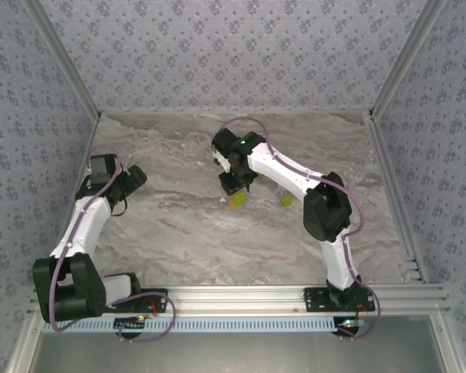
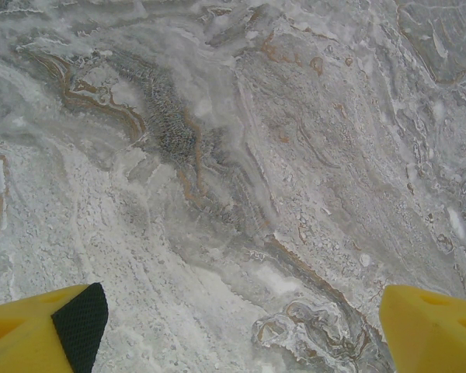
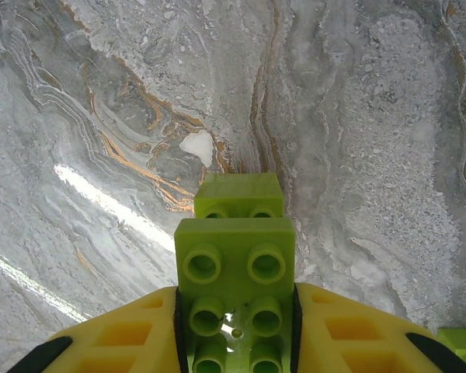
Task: Assemble a carrot with lego
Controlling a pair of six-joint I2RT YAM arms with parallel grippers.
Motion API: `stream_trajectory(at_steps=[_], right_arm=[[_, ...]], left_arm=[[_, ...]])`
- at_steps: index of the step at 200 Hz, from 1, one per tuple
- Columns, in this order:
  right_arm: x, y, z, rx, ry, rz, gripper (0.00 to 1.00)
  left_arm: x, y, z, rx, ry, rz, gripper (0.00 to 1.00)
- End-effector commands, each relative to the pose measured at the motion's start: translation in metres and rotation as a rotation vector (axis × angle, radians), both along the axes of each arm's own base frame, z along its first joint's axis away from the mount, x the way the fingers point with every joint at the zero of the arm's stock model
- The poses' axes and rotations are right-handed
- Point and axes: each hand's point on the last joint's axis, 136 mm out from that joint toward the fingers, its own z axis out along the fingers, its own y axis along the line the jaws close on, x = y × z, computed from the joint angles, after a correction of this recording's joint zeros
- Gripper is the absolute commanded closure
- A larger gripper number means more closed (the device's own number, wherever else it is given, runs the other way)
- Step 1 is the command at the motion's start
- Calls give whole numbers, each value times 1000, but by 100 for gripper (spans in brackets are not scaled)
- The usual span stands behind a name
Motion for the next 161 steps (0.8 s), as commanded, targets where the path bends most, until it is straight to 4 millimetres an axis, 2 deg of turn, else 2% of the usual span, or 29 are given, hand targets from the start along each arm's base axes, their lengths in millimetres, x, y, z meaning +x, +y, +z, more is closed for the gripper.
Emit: stream_trajectory(at_steps=[1,34,60,78,113,125,148,161], right_arm=[[-37,-28,-58,-174,192,9,65],[-41,-30,-65,-174,213,7,65],[-41,-31,-64,-172,211,9,65],[-36,-27,-52,-146,184,13,65],[-28,-13,-15,-76,115,119,65],[-26,-12,-4,-64,102,148,65],[-10,-14,14,-58,43,191,65],[-9,-11,24,-52,21,250,65]], left_arm=[[3,-1,4,-8,-18,-1,8],[3,0,4,-8,-19,0,8],[3,-1,4,-8,-19,0,8],[3,-1,4,-8,-19,-1,8],[4,-1,4,-10,-19,-2,8],[4,-1,5,-9,-19,-1,8],[4,-1,4,-9,-18,0,8],[4,-1,4,-9,-18,-1,8]])
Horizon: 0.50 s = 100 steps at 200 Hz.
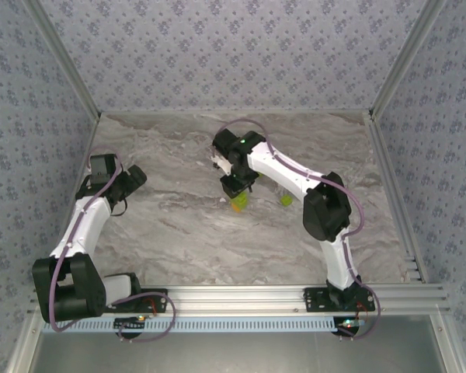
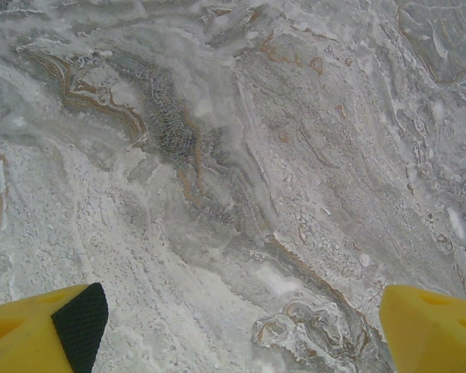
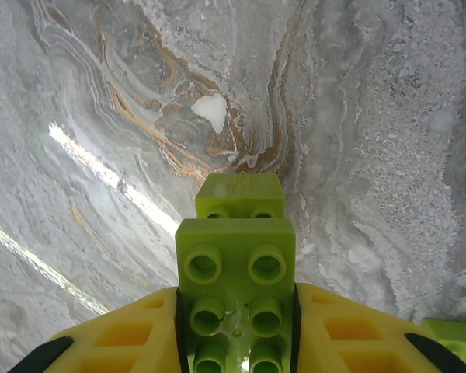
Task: Assemble a carrot with lego
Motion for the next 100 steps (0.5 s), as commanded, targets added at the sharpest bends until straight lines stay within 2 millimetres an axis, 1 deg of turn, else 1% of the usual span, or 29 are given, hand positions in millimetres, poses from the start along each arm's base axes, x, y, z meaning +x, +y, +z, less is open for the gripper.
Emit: stream_trajectory(at_steps=[1,18,46,62,79,100], right_arm=[[-1,-5,18,-19,-8,120,65],[-7,3,28,-11,-25,219,64],[-35,27,40,17,-76,460,64],[-46,40,46,40,-89,556,63],[-53,51,48,37,-86,634,63],[-61,61,44,20,-59,725,63]], left_arm=[[4,-1,4,-9,-19,-1,8],[4,-1,4,-10,-19,-2,8],[3,-1,3,-9,-15,0,8],[3,-1,2,-10,-13,-1,8],[3,-1,3,-9,-14,-1,8],[2,0,5,-7,-17,0,8]])
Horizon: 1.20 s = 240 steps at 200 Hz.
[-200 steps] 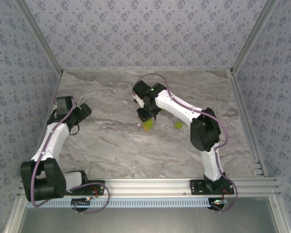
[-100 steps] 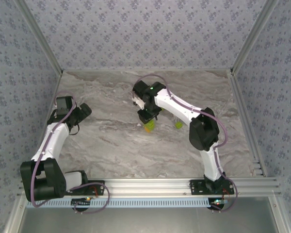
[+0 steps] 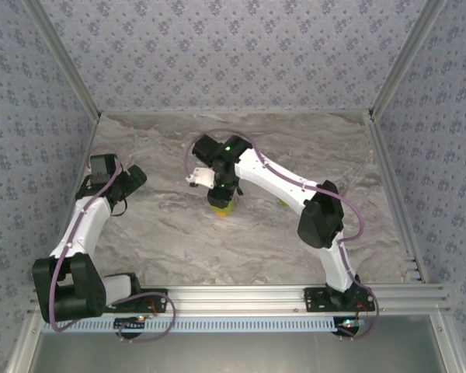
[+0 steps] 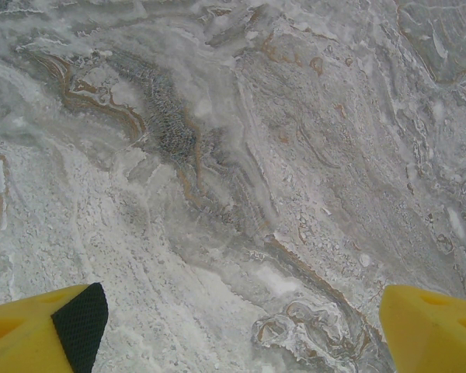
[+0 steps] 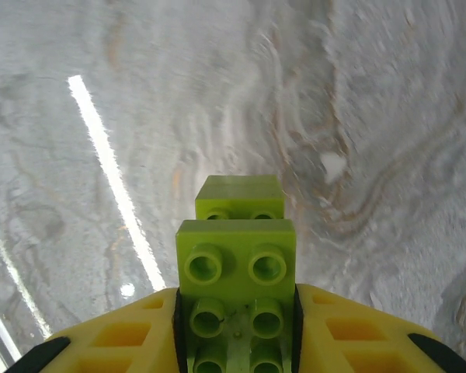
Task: Assemble a carrot with lego
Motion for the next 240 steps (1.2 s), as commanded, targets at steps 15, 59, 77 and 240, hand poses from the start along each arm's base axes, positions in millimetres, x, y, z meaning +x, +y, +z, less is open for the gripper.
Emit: stream_trajectory(at_steps=[15,59,77,240], right_arm=[[-17,12,5,-5,33,215,63],[-34,24,5,65,80,318,62],[-37,22,-5,37,104,325,62],[-42,15,-52,-91,180,304,56]], left_arm=[[2,0,5,-5,-16,0,8],[4,0,4,-6,-14,0,8],[5,-1,4,-7,-13,-2,8],[5,-1,0,-10,-5,-3,8]])
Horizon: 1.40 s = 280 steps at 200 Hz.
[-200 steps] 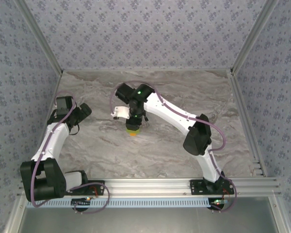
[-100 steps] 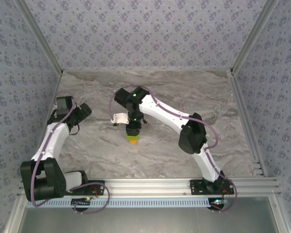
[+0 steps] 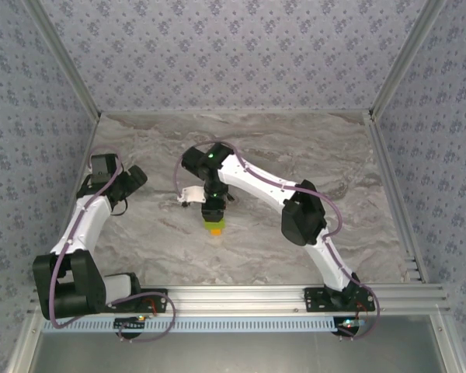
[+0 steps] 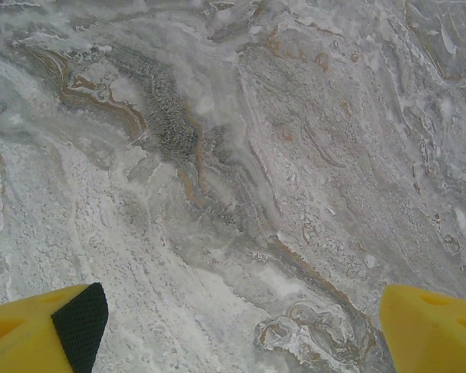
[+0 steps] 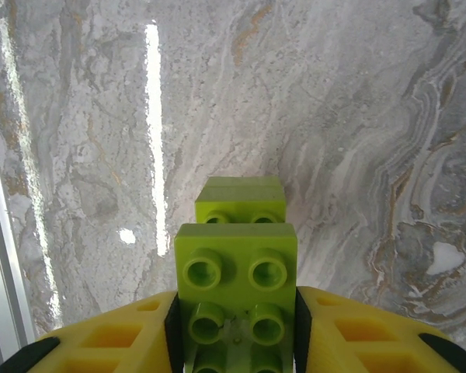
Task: Assemble a carrot with lego
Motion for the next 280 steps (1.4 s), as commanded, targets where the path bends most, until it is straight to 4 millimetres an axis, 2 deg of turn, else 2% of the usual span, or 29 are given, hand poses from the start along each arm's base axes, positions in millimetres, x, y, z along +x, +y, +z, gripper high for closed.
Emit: stream_trajectory(at_steps=[1,23,50,80,144,188,208,222,231,232,233,234,236,237,240,241,243,246,248,257,263,268,280], right_arm=[[-7,-7,-11,-52,21,26,56],[-8,-8,-13,-59,19,26,53],[-7,-9,-13,-60,12,25,42],[-5,-7,-2,-27,-12,22,35],[5,0,53,102,-124,-26,25],[20,-11,97,191,-234,-140,20],[50,-32,115,235,-360,-332,20],[74,-62,108,248,-407,-544,21],[88,-79,107,315,-412,-687,21],[87,-83,98,301,-404,-692,21],[89,-83,105,327,-408,-712,21],[87,-89,96,310,-398,-716,21],[89,-93,95,331,-400,-747,21],[92,-92,102,359,-404,-765,21],[94,-98,99,387,-403,-797,21],[91,-102,88,374,-396,-801,21],[93,-104,93,405,-396,-828,21],[91,-110,80,416,-390,-851,21],[94,-110,83,455,-402,-865,20],[91,-125,58,505,-419,-930,20],[93,-132,61,569,-461,-977,19],[89,-140,47,572,-477,-1002,19],[87,-156,36,603,-535,-1066,18]], left_arm=[[4,-1,5,-8,-19,-3,8],[4,-1,6,-7,-20,-3,8],[4,-1,6,-7,-20,-3,8],[3,-1,6,-7,-19,-4,8],[3,-1,6,-8,-18,-4,8],[3,-2,8,-10,-23,-5,8],[2,-1,9,-9,-26,-5,8],[1,-1,10,-7,-30,-4,8],[1,-1,10,-6,-32,-3,8],[1,-1,10,-6,-33,-3,8],[1,-1,10,-7,-32,-4,8],[1,-1,10,-7,-34,-4,8],[1,-1,10,-7,-34,-3,8],[1,-1,10,-7,-34,-3,8],[2,-2,10,-8,-35,-4,8],[2,-2,11,-9,-36,-4,8],[2,-2,11,-9,-37,-4,8],[2,-2,10,-10,-36,-5,8],[2,-2,9,-13,-35,-5,8],[4,-3,9,-20,-37,-9,8],[5,-4,9,-23,-38,-11,8],[5,-5,8,-27,-38,-14,8],[6,-6,8,-32,-34,-18,8]])
